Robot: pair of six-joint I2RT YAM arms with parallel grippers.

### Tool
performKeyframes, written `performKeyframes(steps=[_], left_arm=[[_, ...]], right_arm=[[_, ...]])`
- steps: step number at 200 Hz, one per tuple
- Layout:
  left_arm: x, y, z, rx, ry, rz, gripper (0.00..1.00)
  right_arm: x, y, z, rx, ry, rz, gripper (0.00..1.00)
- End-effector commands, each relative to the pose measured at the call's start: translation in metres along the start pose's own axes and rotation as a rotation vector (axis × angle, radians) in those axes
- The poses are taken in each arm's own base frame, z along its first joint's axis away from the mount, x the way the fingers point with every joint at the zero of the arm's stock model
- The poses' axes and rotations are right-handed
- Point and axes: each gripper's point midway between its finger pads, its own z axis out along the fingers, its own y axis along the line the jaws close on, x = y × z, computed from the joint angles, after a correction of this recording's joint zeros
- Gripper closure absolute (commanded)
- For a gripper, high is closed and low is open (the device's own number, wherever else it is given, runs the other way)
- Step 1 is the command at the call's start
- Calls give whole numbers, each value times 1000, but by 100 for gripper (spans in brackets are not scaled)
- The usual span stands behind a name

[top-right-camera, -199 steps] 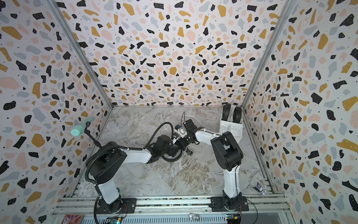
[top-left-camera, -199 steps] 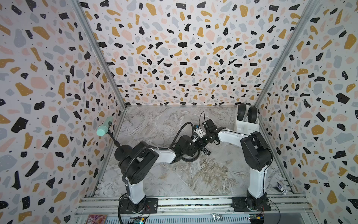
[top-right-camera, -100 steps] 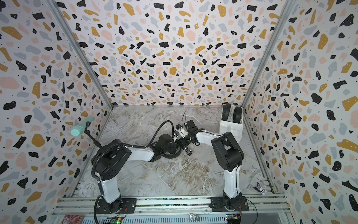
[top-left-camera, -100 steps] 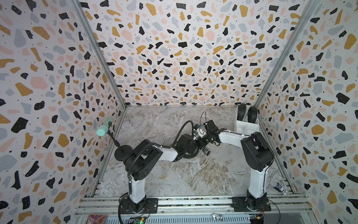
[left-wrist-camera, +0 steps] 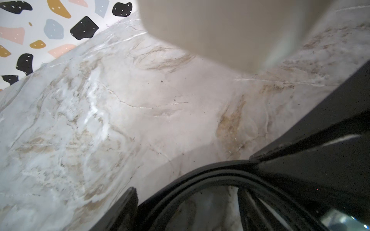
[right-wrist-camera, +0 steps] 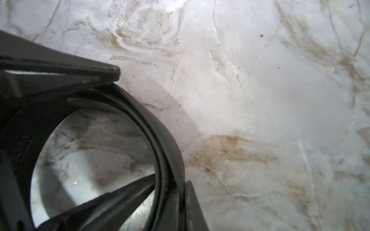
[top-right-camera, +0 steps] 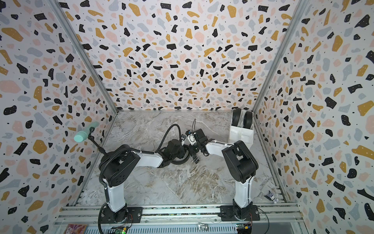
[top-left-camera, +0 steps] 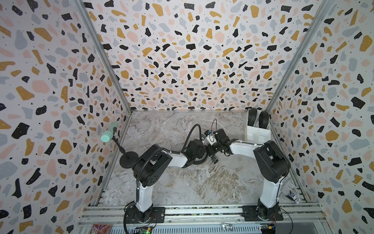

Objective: Place the belts into the storage roll
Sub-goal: Roll the belt at the center of the board.

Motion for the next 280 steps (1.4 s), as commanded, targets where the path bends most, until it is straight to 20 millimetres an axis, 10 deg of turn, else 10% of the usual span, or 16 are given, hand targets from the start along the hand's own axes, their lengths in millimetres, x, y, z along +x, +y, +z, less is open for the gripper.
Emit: performKeyframes(steps=[1, 181, 235, 264, 280], left_arm=[[23, 45, 19, -200, 49, -137, 27], [48, 104, 19, -443, 114, -318, 36], [49, 97, 25, -397, 129, -341, 62], [53, 85, 22, -346, 136, -373, 99], [57, 80, 19, -335, 145, -392, 100]], right_arm=[[100, 65, -16, -194, 336, 16, 100], [147, 95, -46, -222, 415, 92, 100], [161, 111, -54, -271, 431, 168, 100], [141, 114, -44, -289, 385, 206, 100], [119, 123, -37, -344, 346, 240, 95]])
